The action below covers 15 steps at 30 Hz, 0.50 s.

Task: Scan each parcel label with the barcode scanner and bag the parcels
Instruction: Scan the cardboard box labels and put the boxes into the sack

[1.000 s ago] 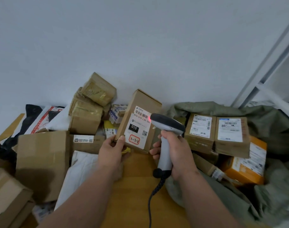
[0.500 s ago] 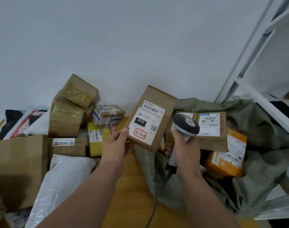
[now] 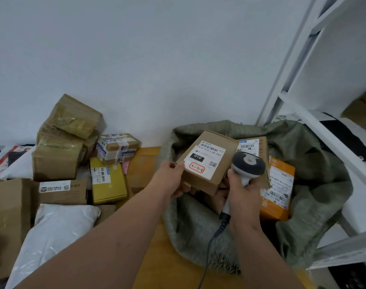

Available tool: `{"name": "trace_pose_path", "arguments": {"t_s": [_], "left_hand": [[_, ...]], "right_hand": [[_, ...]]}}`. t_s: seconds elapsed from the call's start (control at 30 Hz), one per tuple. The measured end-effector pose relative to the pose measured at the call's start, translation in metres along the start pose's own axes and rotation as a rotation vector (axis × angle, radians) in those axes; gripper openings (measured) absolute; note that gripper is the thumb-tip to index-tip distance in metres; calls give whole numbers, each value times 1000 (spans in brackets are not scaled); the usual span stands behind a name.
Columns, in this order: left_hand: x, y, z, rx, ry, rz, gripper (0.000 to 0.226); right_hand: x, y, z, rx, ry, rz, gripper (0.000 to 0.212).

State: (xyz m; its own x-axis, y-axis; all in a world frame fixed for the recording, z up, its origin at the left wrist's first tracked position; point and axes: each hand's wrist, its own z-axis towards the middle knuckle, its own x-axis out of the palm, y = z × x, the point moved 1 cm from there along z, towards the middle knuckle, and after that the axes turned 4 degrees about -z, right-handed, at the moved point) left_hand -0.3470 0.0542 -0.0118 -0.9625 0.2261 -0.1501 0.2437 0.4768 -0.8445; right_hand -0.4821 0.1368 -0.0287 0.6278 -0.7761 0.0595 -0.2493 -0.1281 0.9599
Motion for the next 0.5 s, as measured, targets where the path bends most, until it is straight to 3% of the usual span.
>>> {"name": "trace_pose_path", "arguments": {"t_s": [0.2,0.33,0.5], "left_hand": [[19,-12,17,-118,37,-184,29],[28,-13,24,-100,91,-407,64],[25,-10,34,27,46,-303,53]], "right_hand": [[2,3,23,-71,-15,-17,28],[11,0,31,-75,50,-2,34],[17,-2,31,-63,130,-32,33]]}}
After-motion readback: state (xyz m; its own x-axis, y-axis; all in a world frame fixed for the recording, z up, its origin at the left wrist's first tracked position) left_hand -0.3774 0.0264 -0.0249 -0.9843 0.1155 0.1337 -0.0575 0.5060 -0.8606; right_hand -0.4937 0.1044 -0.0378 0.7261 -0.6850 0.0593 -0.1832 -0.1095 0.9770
